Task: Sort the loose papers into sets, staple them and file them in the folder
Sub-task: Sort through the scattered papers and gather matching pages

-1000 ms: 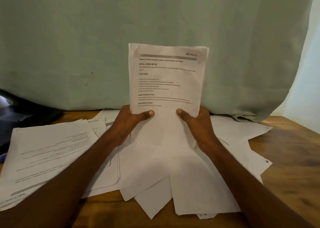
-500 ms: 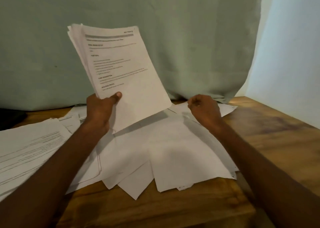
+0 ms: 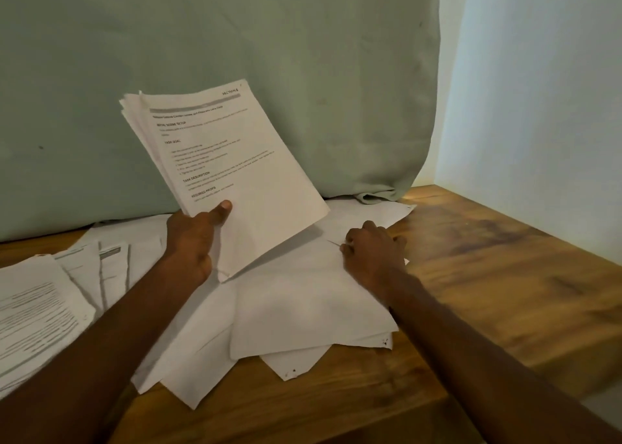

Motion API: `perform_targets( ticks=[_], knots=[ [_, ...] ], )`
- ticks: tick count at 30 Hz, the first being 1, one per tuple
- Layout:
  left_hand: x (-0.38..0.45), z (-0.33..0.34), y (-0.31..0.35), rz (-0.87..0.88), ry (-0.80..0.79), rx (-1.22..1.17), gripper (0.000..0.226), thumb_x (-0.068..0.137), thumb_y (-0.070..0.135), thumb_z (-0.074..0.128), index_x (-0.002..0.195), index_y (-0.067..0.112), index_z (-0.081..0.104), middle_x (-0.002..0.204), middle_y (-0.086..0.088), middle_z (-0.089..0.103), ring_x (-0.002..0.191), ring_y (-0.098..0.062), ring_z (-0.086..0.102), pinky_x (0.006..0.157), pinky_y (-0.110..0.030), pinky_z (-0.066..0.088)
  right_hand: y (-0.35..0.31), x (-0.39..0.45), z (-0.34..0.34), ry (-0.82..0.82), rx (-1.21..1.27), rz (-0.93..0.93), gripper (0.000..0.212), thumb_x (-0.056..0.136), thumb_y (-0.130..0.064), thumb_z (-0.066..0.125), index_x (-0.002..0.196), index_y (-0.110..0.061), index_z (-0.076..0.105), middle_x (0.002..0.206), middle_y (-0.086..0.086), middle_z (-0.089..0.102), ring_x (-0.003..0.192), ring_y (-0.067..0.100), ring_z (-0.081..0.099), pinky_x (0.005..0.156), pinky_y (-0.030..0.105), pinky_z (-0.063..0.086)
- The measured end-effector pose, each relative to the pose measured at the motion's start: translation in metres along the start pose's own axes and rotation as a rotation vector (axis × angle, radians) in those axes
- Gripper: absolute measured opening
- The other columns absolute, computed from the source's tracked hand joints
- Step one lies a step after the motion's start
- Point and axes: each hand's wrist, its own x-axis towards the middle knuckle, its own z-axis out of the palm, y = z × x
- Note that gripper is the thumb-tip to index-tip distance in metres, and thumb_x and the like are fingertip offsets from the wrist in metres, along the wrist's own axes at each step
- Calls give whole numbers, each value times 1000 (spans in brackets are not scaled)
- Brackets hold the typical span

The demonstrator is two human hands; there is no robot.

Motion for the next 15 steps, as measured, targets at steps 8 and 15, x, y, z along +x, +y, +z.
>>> perform_targets(
  ticks=[8,15],
  knots=[
    [11,-29,-2,-13,11,-56,54,82,15,85,132,20,65,124,3,72,114,-19,67,102,-43,53,9,12,-5,149,99,1,23,103,-33,52,105,-25,73,105,-3,68,101,21,62,93,41,44],
    [15,-38,3,-56,-116,-144,51,88,13,77,137,18,64,133,-3,70,125,-26,64,105,-48,52,5,11,-9,357,192,-61,22,103,-35,56,106,-25,75,104,-3,70,101,23,62,88,45,44]
  ],
)
